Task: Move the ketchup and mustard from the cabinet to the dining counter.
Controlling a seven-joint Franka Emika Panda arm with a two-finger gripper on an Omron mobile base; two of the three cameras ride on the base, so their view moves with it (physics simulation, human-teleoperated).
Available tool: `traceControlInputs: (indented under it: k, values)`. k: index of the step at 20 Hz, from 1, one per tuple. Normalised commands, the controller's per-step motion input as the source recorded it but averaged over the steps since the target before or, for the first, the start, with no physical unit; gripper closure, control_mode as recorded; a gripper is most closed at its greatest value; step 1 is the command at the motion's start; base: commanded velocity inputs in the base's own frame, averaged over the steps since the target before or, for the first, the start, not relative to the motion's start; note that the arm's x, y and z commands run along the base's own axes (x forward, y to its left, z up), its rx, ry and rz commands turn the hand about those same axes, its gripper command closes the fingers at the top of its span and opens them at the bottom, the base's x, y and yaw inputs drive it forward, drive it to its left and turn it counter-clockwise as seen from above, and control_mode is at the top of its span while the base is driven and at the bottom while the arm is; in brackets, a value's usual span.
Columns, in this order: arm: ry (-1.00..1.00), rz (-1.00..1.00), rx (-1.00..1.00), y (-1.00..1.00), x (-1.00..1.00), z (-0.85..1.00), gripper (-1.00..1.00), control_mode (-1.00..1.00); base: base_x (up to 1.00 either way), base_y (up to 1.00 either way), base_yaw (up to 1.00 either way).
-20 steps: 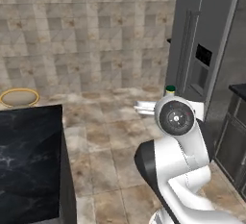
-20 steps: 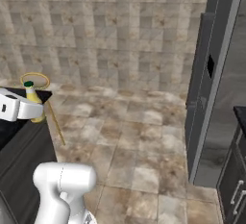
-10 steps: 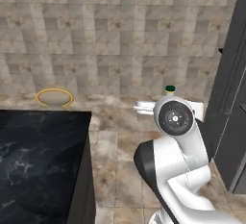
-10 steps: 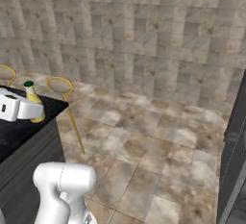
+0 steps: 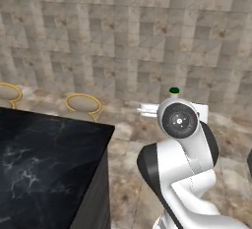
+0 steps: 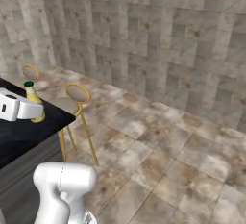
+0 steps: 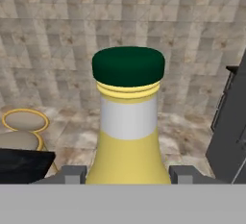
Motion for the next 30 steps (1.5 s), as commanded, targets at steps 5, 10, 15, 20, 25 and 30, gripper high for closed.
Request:
traceControlInputs:
  k: [5, 10, 15, 20, 25, 30]
  values:
    - [0.00, 0.00, 0.00, 0.00, 0.00, 0.00, 1.00, 1.00, 0.55, -0.21, 0.44]
    - [0.00, 0.00, 0.00, 0.00, 0.00, 0.00, 1.00, 1.00, 0.53, -0.18, 0.46]
    - [0.00, 0.00, 0.00, 0.00, 0.00, 0.00, 1.00, 1.00, 0.49, -0.15, 0.48]
    - [0.00, 0.00, 0.00, 0.00, 0.00, 0.00, 1.00, 1.00, 0.47, -0.13, 0.49]
    - [0.00, 0.00, 0.00, 0.00, 0.00, 0.00, 1.00, 1.00, 0.47, -0.10, 0.50]
    - [0.00, 0.00, 0.00, 0.00, 0.00, 0.00, 1.00, 1.00, 0.50, -0.07, 0.51]
